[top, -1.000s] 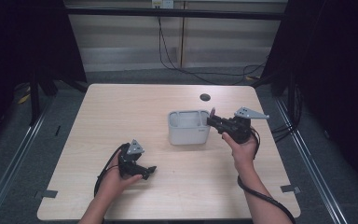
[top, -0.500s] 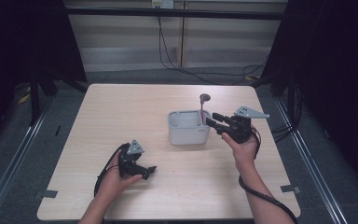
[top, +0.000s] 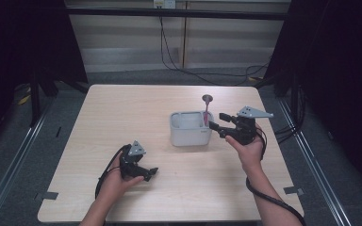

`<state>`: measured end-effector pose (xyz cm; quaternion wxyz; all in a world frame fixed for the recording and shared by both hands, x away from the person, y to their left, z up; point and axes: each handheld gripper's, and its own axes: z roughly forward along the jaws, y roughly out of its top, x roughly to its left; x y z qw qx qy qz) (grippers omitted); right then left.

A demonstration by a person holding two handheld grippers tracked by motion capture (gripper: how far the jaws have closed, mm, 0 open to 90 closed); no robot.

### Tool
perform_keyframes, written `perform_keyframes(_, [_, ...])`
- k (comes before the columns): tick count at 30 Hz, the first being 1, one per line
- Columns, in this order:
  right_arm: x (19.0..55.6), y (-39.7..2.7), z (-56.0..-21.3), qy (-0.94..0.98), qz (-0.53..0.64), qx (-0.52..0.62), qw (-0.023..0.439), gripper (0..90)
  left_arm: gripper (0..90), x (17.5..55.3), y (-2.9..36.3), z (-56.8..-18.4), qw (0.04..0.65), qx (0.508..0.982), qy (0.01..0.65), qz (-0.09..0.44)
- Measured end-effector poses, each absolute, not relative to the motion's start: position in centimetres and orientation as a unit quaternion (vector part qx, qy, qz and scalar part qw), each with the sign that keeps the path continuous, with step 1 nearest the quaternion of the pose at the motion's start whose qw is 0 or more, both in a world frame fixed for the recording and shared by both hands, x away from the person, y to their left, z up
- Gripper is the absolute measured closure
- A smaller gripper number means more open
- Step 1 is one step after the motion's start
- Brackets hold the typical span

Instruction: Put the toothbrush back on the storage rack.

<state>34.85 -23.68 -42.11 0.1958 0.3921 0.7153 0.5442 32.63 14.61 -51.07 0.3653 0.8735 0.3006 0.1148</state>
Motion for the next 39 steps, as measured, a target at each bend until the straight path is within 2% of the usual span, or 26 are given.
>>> perform_keyframes(4, [34.9, -23.9, -42.1, 0.72, 0.539, 0.397, 0.183, 31.6, 3.8, 32.6, 14.6, -51.1, 0.366, 0.873, 0.301, 0.115])
perform_keyframes(13, [34.7, -24.3, -42.0, 0.736, 0.525, 0.397, 0.161, 29.6, 3.8, 32.6, 14.6, -51.1, 0.365, 0.873, 0.301, 0.115])
perform_keyframes(24, [33.9, -25.2, -41.9, 0.746, 0.515, 0.388, 0.165, 28.4, 3.8, 32.6, 14.6, -51.1, 0.365, 0.874, 0.3, 0.115])
perform_keyframes(39, [33.3, -26.0, -42.3, 0.751, 0.51, 0.387, 0.159, 22.5, 3.8, 32.6, 14.6, -51.1, 0.365, 0.874, 0.3, 0.115])
